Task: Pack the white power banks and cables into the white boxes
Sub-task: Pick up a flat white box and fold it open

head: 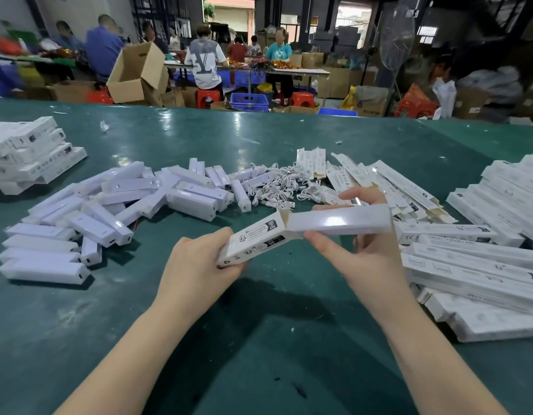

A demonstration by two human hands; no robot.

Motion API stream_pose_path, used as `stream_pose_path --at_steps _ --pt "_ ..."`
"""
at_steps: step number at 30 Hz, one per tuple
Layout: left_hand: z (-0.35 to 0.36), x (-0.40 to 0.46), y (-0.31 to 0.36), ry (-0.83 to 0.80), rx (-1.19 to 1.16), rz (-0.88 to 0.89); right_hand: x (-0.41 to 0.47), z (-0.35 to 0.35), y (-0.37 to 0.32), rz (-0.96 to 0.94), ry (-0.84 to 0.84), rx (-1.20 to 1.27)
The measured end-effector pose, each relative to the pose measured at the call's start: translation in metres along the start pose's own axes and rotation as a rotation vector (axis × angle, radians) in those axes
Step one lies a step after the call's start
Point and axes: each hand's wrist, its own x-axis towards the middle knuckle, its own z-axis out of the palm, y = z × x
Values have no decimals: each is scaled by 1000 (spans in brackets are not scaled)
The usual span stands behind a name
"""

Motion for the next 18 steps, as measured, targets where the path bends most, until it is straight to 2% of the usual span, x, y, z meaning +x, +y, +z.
stream_pose_path --at_steps 6,10,14,18 --pt "4 0 -6 -52 -8 26 -2 -1 -1 62 -52 -38" --pt "8 0 -5 -57 -26 38 -1 1 -3 -3 -79 -26" --pt "6 -1 -3 -35 -104 28 -3 6 -1 -28 -146 -172" --pt "5 0 -2 -47 -163 13 -6 9 -3 -82 -95 -114"
